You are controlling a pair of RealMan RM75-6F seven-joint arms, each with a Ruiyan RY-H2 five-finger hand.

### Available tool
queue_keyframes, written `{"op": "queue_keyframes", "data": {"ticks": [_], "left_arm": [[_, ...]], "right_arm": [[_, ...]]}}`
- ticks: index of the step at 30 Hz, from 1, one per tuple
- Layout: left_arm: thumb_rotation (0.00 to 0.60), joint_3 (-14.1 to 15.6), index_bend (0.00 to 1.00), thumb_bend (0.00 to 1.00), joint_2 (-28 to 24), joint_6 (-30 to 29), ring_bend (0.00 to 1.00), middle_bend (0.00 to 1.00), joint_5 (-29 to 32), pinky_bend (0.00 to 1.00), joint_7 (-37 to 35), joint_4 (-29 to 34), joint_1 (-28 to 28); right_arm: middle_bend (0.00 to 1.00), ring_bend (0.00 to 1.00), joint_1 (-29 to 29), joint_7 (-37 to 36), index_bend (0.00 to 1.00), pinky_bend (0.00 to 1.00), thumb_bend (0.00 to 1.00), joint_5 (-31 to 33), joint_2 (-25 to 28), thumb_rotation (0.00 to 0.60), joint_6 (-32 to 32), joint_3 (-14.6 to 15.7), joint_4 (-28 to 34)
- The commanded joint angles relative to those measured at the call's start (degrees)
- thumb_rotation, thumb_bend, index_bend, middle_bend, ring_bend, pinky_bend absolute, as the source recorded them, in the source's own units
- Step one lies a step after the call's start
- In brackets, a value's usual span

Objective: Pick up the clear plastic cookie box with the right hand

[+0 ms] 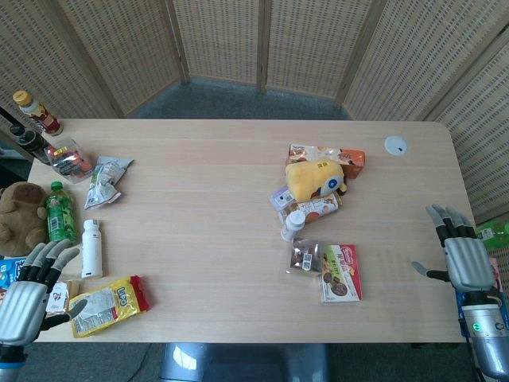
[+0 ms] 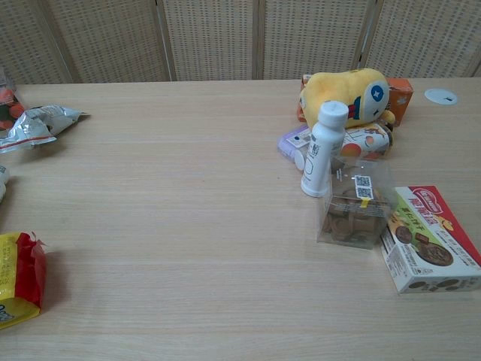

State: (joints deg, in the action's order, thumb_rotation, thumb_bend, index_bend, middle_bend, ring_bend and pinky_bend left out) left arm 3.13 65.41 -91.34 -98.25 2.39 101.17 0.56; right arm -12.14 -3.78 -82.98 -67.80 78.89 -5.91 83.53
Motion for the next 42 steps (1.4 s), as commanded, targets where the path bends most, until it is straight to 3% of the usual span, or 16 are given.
{"op": "queue_keyframes", "data": {"ticks": [1, 23, 42], "left_arm": [[0.600, -0.04, 0.15, 0.22, -0.05, 0.24, 0.00, 0.08, 0.12, 0.00, -0.33, -0.13, -0.19], [0.600, -0.14, 0.15, 0.22, -1.13, 1.50, 0.00, 0.08, -0.01, 0.00, -1.29, 0.09, -1.49], [0.600, -1.06, 0.15, 0.22, -1.96, 5.43, 0.00, 0.08, 1.66, 0.00, -3.05, -0.95, -4.66]], "right_arm": [[0.00, 0.00, -0.10, 0.05, 0.00, 0.00, 0.11, -0.31, 0.01, 0.568, 0.18, -0.10, 0.56], [0.00, 0.00, -0.40, 0.08, 0.00, 0.00, 0.11, -1.98, 1.41, 0.566, -0.41, 0.60, 5.70], [0.00, 0.00, -4.71, 8.83, 0.00, 0.00, 0.10, -3.40, -5.75, 0.559, -7.34, 2.75, 9.75]]}}
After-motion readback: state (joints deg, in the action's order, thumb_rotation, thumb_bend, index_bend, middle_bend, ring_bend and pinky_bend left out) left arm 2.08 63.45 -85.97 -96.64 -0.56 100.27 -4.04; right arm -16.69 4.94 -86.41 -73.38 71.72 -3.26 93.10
